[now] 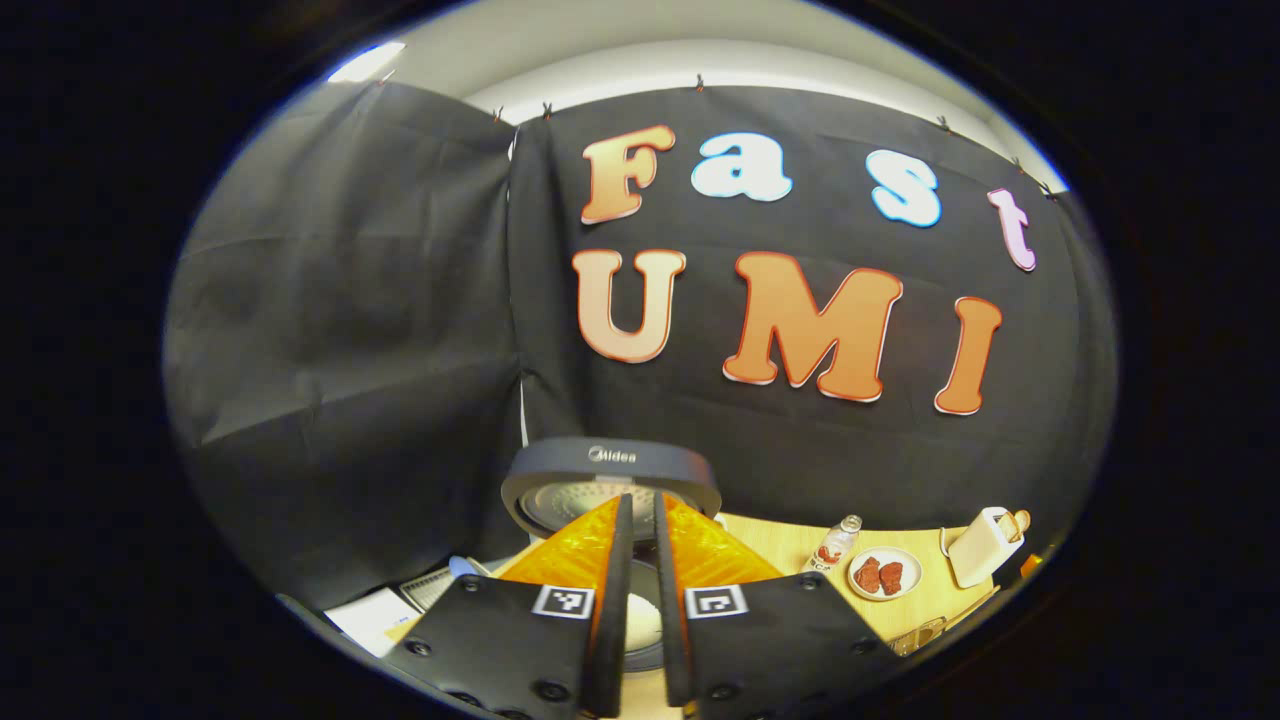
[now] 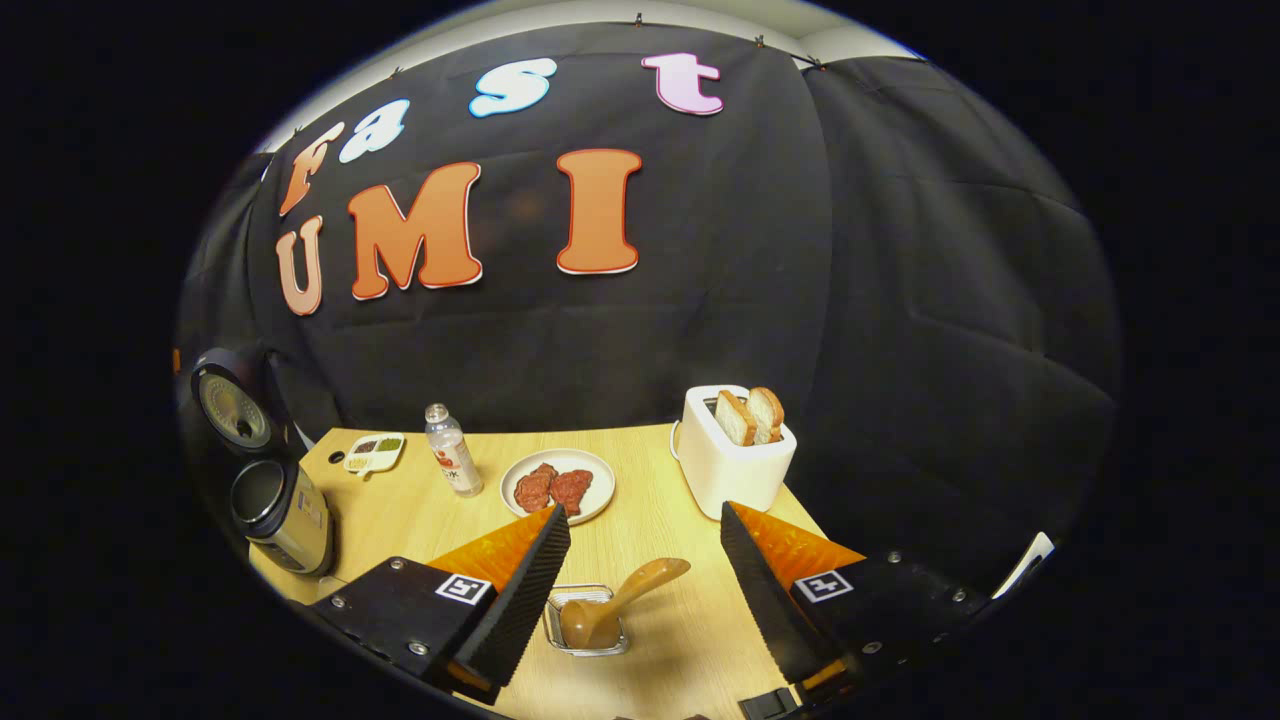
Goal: Close the left gripper, press the button to open the rice cooker; take a wooden spoon from the chopstick holder with the right hand, scoop a spoonful of rice and pour it into the rice cooker, then put the wooden spoon back into the chopstick holder.
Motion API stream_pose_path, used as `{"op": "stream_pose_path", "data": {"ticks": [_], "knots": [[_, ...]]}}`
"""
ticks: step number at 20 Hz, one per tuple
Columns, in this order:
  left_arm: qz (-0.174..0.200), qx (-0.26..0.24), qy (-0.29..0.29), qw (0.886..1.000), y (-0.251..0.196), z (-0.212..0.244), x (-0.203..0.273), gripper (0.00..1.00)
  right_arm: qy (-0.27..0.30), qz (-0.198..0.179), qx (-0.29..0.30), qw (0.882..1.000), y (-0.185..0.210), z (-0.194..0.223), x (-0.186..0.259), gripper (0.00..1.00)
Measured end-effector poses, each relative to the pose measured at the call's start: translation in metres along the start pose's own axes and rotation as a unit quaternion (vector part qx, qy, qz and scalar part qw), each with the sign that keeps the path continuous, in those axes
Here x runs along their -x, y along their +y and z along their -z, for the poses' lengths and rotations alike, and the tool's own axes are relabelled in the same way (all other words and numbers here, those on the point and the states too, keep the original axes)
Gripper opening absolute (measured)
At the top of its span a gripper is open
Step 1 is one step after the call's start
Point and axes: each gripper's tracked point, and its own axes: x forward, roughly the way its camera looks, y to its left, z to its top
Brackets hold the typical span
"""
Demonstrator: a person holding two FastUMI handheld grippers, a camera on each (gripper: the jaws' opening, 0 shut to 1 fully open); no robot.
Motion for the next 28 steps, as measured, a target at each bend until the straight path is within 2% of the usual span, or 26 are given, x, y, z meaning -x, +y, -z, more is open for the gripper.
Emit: {"op": "stream_pose_path", "data": {"ticks": [2, 5, 10, 13, 16, 20, 22, 25, 26, 28], "knots": [[0.009, -0.003, -0.019, 1.0, -0.013, -0.007, 0.016, 0.43, 0.019, -0.008, 0.0, 1.0, -0.004, 0.016, -0.009, 0.95], [0.0, -0.007, -0.045, 0.999, -0.022, -0.018, 0.039, 0.79, 0.041, -0.017, -0.002, 0.999, -0.009, 0.04, -0.027, 0.95], [-0.02, -0.009, -0.068, 0.997, -0.035, -0.018, 0.071, 0.8, 0.07, -0.044, -0.033, 0.996, -0.006, 0.075, -0.065, 0.95], [-0.036, -0.011, -0.07, 0.997, -0.039, -0.018, 0.085, 0.8, 0.094, -0.077, -0.089, 0.989, 0.007, 0.094, -0.085, 0.95], [-0.052, -0.015, -0.059, 0.997, -0.04, -0.012, 0.095, 0.8, 0.113, -0.093, -0.118, 0.982, 0.017, 0.11, -0.105, 0.94], [-0.061, -0.028, -0.048, 0.997, -0.047, -0.006, 0.1, 0.8, 0.125, -0.125, -0.143, 0.974, 0.036, 0.118, -0.109, 0.78], [-0.06, -0.033, -0.045, 0.997, -0.05, -0.004, 0.099, 0.8, 0.13, -0.131, -0.149, 0.971, 0.043, 0.12, -0.109, 0.65], [-0.055, -0.035, -0.044, 0.997, -0.056, -0.003, 0.097, 0.8, 0.132, -0.118, -0.153, 0.972, 0.038, 0.126, -0.11, 0.29], [-0.053, -0.037, -0.044, 0.997, -0.057, -0.002, 0.095, 0.8, 0.131, -0.121, -0.159, 0.971, 0.039, 0.123, -0.107, 0.24], [-0.045, -0.039, -0.043, 0.997, -0.058, 0.001, 0.091, 0.8, 0.121, -0.122, -0.159, 0.972, 0.039, 0.123, -0.101, 0.22]]}}
